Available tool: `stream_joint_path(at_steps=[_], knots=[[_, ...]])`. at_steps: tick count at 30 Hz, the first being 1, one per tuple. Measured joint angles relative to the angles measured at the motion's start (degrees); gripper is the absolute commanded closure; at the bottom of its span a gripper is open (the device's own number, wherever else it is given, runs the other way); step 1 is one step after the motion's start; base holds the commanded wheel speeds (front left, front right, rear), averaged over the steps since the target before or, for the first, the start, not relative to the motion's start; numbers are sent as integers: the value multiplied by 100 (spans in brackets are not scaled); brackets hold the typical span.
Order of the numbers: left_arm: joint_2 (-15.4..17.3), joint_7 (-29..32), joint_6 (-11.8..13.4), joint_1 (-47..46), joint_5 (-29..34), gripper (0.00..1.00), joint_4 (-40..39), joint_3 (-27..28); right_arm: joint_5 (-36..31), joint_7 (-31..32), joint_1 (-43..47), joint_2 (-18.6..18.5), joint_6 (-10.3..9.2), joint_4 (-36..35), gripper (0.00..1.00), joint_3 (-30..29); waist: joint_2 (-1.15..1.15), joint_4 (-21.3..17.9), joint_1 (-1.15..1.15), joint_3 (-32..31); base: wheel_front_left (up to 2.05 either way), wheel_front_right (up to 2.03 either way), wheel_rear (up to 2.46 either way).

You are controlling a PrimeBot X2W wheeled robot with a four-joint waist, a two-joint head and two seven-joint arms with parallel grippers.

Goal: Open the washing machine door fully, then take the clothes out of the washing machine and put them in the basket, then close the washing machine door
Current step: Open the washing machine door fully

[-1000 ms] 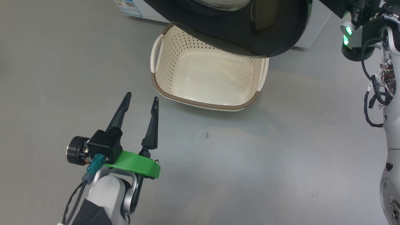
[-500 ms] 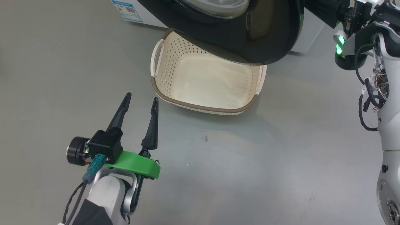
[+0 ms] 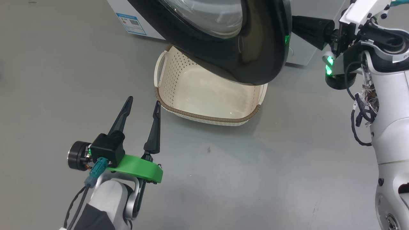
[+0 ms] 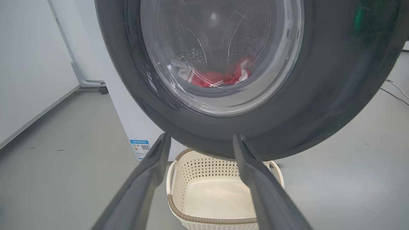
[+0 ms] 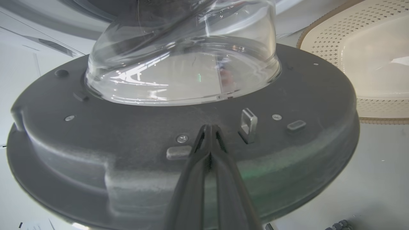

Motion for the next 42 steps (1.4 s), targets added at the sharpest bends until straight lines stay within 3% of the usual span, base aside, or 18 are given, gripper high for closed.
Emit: stream_joint_path(at_steps=[42], knots=[[1,0,5,230,90,0,21,53,611,450,891,360,-1,42,100,808,0,-38,0,-608,0,0,0]])
